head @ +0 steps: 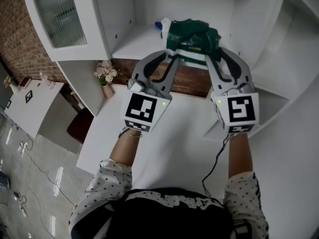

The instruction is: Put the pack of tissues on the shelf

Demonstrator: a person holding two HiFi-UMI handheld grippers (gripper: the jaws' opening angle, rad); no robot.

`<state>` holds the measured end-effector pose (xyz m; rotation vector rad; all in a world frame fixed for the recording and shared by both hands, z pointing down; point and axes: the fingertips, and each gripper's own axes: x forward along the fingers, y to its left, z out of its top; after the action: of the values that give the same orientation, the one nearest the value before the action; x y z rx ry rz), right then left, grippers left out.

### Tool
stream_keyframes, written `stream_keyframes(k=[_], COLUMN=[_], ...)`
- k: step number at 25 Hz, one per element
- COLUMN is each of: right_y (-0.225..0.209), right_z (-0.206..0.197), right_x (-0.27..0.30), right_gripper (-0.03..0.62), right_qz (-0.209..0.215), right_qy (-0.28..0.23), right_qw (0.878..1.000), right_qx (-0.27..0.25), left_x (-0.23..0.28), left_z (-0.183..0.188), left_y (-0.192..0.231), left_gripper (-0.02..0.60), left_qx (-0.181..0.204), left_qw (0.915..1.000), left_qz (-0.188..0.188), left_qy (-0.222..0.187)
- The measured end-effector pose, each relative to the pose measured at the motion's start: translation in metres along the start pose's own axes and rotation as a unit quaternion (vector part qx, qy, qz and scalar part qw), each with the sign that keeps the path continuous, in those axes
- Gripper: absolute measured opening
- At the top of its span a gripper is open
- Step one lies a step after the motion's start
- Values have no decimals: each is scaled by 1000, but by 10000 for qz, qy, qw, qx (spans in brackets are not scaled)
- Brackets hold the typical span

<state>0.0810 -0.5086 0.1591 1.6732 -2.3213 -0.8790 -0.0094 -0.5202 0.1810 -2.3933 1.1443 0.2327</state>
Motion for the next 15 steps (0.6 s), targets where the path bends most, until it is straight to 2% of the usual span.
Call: stream_keyframes(k=[3,6,10,15], right_y=[0,0,-1,-3], right_z=[-2,-4,-5,-6], right_x=[4,6,5,0], right_gripper=[141,141,143,153], right_qz=[-78,-144,-203,-324], right_qy=[274,441,474,403], right_qw=[9989,9973,9968,9970], right_qx=[-374,-571,-605,-567], left_x=[4,5,4,-5], left_z=[-5,-8,-12,-14], left_y=[1,2,4,6], left_gripper=[106,112,140,211], left_qx=[147,114,101,39], left_qw=[9998,9996,9991,9989], left_qz=[39,37,61,203], left_qy=[162,272,406,426])
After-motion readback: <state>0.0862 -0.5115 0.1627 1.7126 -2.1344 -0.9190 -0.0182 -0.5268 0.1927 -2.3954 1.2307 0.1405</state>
